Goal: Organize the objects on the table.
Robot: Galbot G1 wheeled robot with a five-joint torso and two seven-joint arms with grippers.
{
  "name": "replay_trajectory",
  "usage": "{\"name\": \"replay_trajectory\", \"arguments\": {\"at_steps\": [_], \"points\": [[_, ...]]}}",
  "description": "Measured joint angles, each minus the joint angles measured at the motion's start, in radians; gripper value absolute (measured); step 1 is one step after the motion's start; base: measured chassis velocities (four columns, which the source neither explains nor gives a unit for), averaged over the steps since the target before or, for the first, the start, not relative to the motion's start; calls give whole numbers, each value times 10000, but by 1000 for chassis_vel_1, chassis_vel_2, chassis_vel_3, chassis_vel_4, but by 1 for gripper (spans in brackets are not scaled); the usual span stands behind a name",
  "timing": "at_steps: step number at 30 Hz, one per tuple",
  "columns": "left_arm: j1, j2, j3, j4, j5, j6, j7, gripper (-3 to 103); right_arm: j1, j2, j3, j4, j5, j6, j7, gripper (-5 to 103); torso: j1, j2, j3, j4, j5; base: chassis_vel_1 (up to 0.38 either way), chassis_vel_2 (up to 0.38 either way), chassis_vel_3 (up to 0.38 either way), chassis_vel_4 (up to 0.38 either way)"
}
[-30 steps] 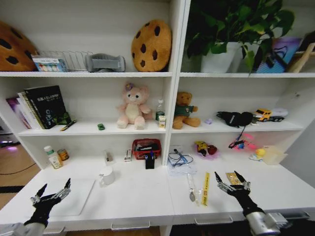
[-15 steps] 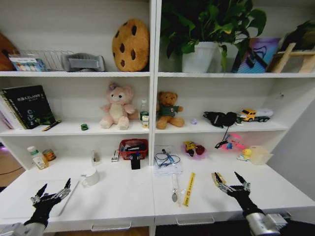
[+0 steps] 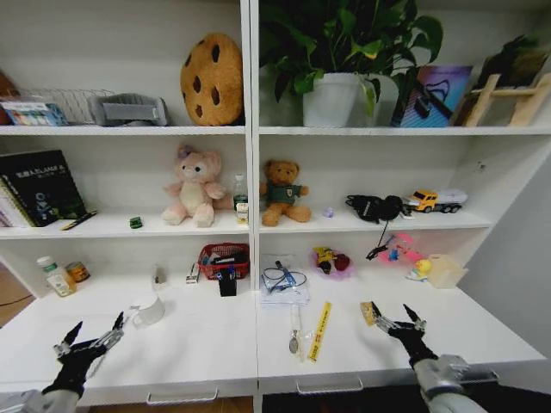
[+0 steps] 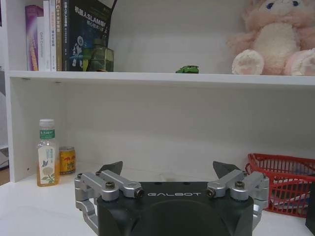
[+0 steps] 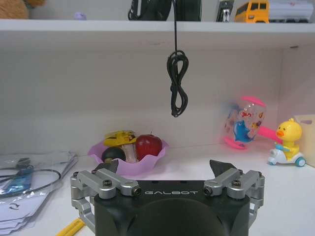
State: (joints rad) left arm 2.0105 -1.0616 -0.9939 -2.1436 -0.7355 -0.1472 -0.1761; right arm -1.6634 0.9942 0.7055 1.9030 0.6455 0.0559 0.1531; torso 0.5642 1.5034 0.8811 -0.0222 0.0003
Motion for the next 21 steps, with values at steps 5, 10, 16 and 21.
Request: {"name": "replay_trajectory", "arguments": {"at_steps": [5, 10, 16, 21], "points": [[-1, 0, 1, 0, -1, 0, 0, 100, 862, -378, -342, -838, 74, -227, 69, 100, 2, -1, 0, -2, -2, 0, 0, 0, 0], [0, 0, 0, 0, 0, 0, 0, 100, 1498, -687, -779, -1701, -101, -344, 37, 100, 2, 0, 0, -4, -2, 0, 0, 0, 0], [-1, 0, 0, 0, 0, 0, 0, 100, 2023, -842, -1434, -2383, -389, -372, -99, 101, 2, -1, 0, -3, -3, 0, 0, 0, 0], [0, 0, 0, 0, 0, 0, 0, 100, 2449, -850, -1980, -2820, -655, -382, -195, 86, 2, -1, 0, -3, -2, 0, 0, 0, 0]]}}
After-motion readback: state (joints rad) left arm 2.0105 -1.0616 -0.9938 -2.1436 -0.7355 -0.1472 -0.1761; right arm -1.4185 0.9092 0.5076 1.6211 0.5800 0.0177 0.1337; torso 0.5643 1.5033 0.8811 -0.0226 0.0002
